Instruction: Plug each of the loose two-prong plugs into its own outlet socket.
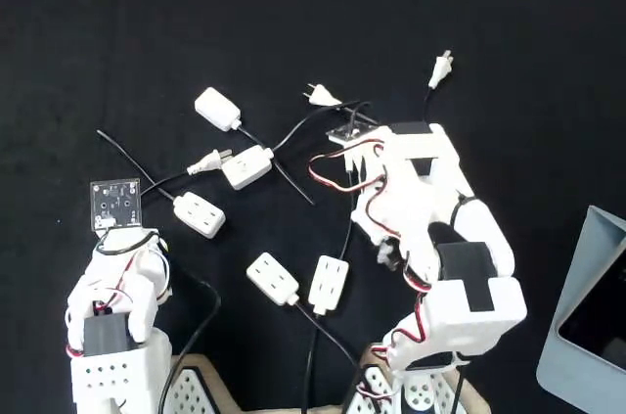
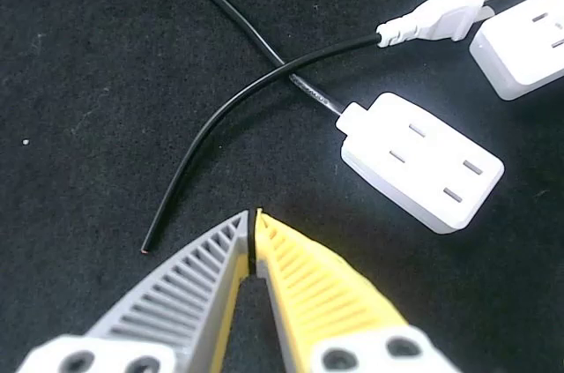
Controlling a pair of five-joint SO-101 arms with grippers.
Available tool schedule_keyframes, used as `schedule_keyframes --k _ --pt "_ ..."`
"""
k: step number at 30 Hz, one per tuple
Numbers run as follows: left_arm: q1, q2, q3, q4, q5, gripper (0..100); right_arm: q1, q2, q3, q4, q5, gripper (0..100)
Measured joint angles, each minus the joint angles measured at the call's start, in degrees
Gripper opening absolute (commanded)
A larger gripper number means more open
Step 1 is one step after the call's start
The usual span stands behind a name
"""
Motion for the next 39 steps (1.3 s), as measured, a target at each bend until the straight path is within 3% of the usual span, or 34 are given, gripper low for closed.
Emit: schedule_keyframes --k 5,14,21,26,34,39 --pt "0.0 0.0 0.0 0.0 0.0 3 0.0 -2.4 -1.6 3.3 0.0 1.1" --pt "0.0 0.0 0.0 0.0 0.0 3 -0.4 -24.4 -5.3 14.6 -0.3 1.1" --pt "4.0 0.0 -1.5 0.0 0.1 3 -9.4 -40.8 -4.0 14.9 -10.9 1.1" --pt "4.2 0.0 -11.3 -1.2 7.9 3 -17.0 -48.2 1.4 7.8 -20.5 1.1" --pt "4.2 -0.1 -10.7 -19.3 21.6 3 -28.2 -57.4 15.0 -9.7 -28.4 1.1" --pt "4.7 0.0 -2.8 -33.1 24.3 3 -34.4 -62.4 21.1 -18.3 -29.6 1.1"
